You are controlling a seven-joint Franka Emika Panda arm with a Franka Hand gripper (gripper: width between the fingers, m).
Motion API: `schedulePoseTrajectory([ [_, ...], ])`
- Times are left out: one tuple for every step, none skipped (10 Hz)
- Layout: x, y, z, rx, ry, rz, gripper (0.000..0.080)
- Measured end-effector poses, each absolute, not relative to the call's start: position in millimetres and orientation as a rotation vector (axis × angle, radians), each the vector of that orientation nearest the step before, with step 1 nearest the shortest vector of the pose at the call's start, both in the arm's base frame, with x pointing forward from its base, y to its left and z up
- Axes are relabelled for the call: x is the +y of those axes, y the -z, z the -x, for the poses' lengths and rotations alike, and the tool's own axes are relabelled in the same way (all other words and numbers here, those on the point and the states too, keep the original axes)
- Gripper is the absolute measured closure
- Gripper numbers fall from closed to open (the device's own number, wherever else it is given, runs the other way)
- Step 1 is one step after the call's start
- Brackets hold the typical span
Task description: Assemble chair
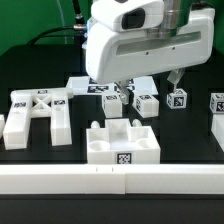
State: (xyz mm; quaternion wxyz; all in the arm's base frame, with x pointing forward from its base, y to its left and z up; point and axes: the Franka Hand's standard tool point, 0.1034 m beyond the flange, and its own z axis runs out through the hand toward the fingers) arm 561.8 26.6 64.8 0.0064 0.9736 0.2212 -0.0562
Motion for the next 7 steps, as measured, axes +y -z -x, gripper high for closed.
schedulePoseTrajectory([
  [26, -61.9, -560, 0.57, 0.177, -3.077, 0.015],
  [22, -51.2, -558, 0.172, 0.19, -3.136, 0.015],
  [18, -49.8, -566, 0.076, 0.176, -3.157, 0.015],
  [19, -55.4, -581, -0.014, 0.154, -3.163, 0.015],
  [20, -55.3, -582, 0.009, 0.145, -3.164, 0.015],
  [20, -54.2, -581, 0.008, 0.149, -3.164, 0.015],
  [20, -53.4, -581, 0.017, 0.149, -3.164, 0.015],
])
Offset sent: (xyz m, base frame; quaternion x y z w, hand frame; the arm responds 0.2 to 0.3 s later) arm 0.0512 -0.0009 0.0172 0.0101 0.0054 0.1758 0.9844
